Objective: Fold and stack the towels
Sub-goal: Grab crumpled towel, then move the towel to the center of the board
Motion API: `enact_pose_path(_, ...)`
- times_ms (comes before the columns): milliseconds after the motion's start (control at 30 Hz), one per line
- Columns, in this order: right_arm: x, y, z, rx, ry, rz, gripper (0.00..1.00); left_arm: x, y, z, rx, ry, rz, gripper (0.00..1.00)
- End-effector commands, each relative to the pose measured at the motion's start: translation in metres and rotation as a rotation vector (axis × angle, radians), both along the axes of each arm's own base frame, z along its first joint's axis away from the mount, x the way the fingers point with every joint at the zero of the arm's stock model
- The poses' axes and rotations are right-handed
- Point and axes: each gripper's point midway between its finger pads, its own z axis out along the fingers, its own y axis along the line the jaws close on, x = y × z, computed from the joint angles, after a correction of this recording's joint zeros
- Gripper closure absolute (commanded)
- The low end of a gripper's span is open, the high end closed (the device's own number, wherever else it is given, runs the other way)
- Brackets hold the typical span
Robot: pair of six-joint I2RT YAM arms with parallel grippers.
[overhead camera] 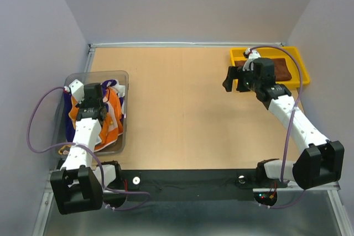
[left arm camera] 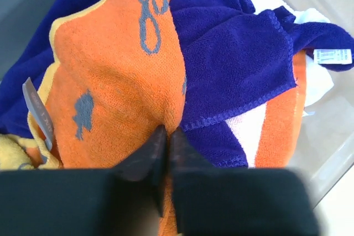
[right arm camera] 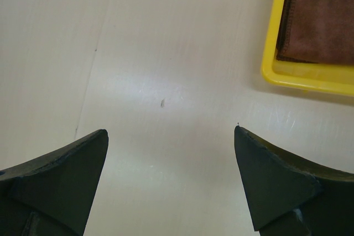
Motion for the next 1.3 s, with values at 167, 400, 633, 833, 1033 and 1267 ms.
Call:
enact_pose_path(167,-0.004,0.002,0.009,0.019,-0.039,0.012,0.00,0.005,0.004,0.077,0.059,-0.138,-0.018,1.00)
enact_pose_path(400,-0.004,0.005,0.006,0.025,-0.029,0.023,0.00,0.048,-0.079,0.191,-0.004,-0.379,-0.285,1.00)
enact_pose_path(633,-0.006,0.009,0.011,0.039,-0.038,0.049,0.00,0.078,-0.235,0.279,-0.179,-0.564,-0.658,1.00)
enact_pose_path(833,-0.018,0.011,0.023,0.060,-0.069,0.068,0.00,0.052,-0.325,0.291,-0.278,-0.617,-0.868,1.00)
enact_pose_path(1033,-0.030,0.013,0.017,0.081,-0.052,0.083,0.00,0.002,-0.379,0.167,-0.369,-0.444,-1.035,0.99)
enact_pose_path(1267,-0.050,0.017,-0.023,0.096,0.075,0.106,0.02,-0.101,-0.421,0.030,-0.458,-0.139,-1.281,0.29)
